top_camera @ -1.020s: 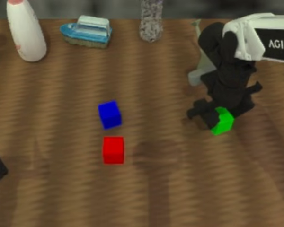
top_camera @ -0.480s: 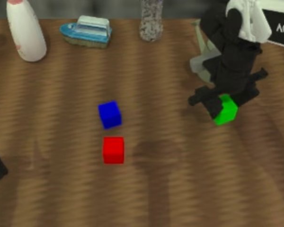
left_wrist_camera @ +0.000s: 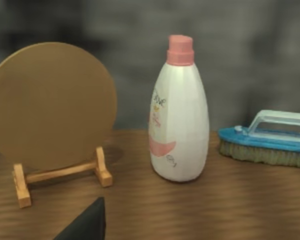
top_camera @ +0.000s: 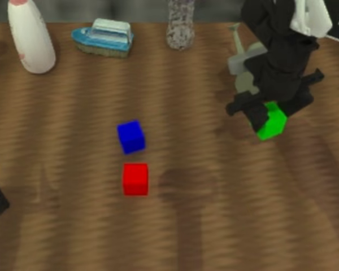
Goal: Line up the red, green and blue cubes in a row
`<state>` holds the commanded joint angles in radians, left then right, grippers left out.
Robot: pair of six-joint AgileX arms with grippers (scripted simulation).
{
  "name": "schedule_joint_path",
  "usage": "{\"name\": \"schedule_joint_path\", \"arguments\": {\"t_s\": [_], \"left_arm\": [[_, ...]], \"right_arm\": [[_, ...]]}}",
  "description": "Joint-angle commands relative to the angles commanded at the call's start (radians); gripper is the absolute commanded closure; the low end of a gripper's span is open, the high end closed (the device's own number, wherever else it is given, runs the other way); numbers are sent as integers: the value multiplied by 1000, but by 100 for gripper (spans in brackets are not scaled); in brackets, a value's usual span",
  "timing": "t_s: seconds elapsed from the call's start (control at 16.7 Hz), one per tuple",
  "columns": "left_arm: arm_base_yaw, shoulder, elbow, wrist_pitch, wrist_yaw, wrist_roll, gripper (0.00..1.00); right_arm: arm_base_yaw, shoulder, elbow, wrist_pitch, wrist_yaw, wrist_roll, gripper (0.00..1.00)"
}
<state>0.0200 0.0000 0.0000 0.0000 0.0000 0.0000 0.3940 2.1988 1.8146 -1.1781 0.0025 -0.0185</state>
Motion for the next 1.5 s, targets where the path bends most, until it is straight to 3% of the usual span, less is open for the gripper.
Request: {"name": "schedule_joint_path", "arguments": {"t_s": [0.24,0.84,1.32,1.5], "left_arm": [[0,0,0,0,0,0,0],[0,0,0,0,0,0,0],[0,0,0,0,0,0,0],[0,0,0,0,0,0,0]], "right_arm": [[56,11,26,-19,1,113,100],[324,20,100,-91,7,721,100],[351,15,100,-89,7,779,100],[350,28,45,-20,8,782,100]]}}
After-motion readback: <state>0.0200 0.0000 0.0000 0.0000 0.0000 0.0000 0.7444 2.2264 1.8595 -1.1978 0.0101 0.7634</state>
